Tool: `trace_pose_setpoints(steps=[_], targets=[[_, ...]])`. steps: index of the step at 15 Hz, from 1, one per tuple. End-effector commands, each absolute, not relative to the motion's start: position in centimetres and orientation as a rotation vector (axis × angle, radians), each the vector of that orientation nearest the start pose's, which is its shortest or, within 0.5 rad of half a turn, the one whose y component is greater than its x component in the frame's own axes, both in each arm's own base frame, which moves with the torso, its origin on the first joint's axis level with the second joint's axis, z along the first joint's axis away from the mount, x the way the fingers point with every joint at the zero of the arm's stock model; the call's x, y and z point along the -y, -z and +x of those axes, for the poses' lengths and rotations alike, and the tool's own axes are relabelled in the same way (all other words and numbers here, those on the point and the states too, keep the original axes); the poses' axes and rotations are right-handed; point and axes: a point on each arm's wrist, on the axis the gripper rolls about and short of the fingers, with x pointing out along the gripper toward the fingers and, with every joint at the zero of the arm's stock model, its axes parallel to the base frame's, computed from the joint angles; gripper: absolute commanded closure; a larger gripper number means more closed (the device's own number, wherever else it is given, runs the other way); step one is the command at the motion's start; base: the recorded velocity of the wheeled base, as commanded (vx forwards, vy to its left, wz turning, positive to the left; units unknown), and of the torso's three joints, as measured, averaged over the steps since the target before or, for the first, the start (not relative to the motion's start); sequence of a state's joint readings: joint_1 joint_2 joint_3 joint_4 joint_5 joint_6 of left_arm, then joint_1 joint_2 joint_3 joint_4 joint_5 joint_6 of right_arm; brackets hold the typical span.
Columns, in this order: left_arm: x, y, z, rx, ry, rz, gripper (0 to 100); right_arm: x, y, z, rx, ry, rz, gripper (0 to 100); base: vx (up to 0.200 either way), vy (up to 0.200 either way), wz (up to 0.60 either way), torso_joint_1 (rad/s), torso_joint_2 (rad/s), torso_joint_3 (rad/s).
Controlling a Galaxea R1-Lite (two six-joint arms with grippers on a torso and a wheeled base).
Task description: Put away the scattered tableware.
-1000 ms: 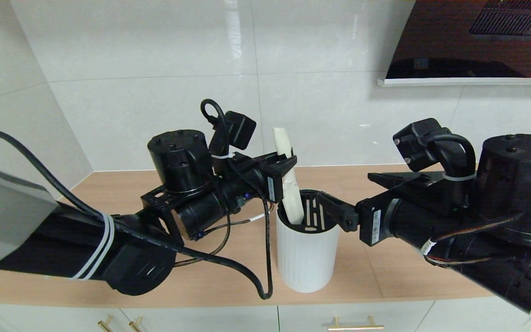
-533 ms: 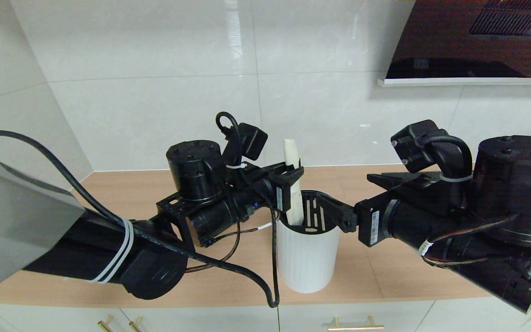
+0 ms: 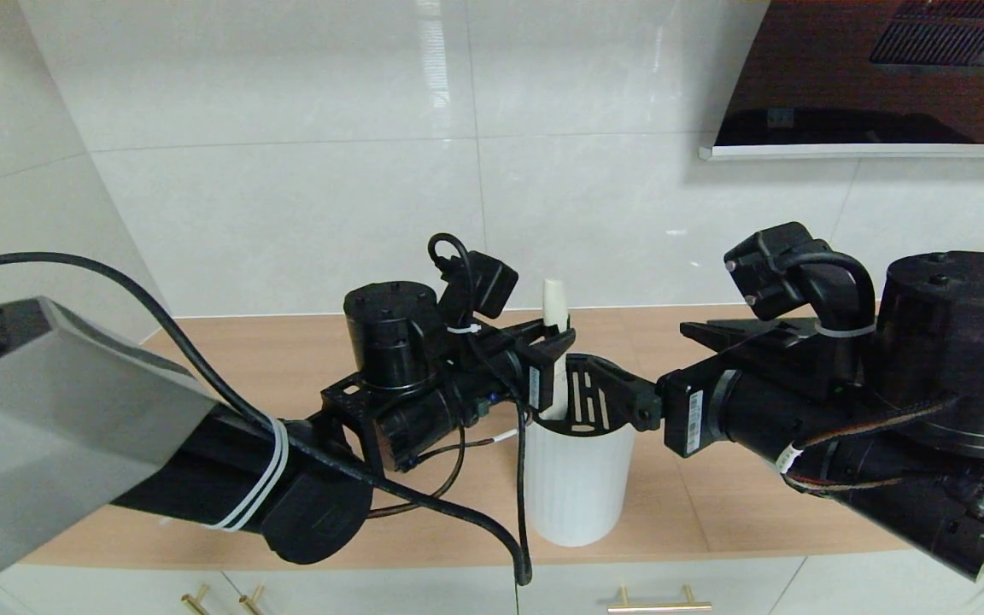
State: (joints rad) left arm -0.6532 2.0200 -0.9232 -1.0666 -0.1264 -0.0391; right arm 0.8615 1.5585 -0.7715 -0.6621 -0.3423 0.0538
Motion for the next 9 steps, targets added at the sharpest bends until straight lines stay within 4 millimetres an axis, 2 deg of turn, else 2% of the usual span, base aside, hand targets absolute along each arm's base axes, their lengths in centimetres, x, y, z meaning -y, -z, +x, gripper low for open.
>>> trace_pose_setpoints(steps=[1, 9], targets=[[23.6, -13.6, 30.3, -0.061, 0.778, -0.026, 100, -20.3, -21.7, 18.4, -0.117, -0.516, -0.019, 0, 0.0, 0.0, 0.0, 0.0, 0.0, 0.0], [24.0, -12.3, 30.7, -0.087, 0.78, -0.018, 100, -20.3, -21.7, 18.4, -0.117, -0.516, -0.019, 0, 0.0, 0.0, 0.0, 0.0, 0.0, 0.0]])
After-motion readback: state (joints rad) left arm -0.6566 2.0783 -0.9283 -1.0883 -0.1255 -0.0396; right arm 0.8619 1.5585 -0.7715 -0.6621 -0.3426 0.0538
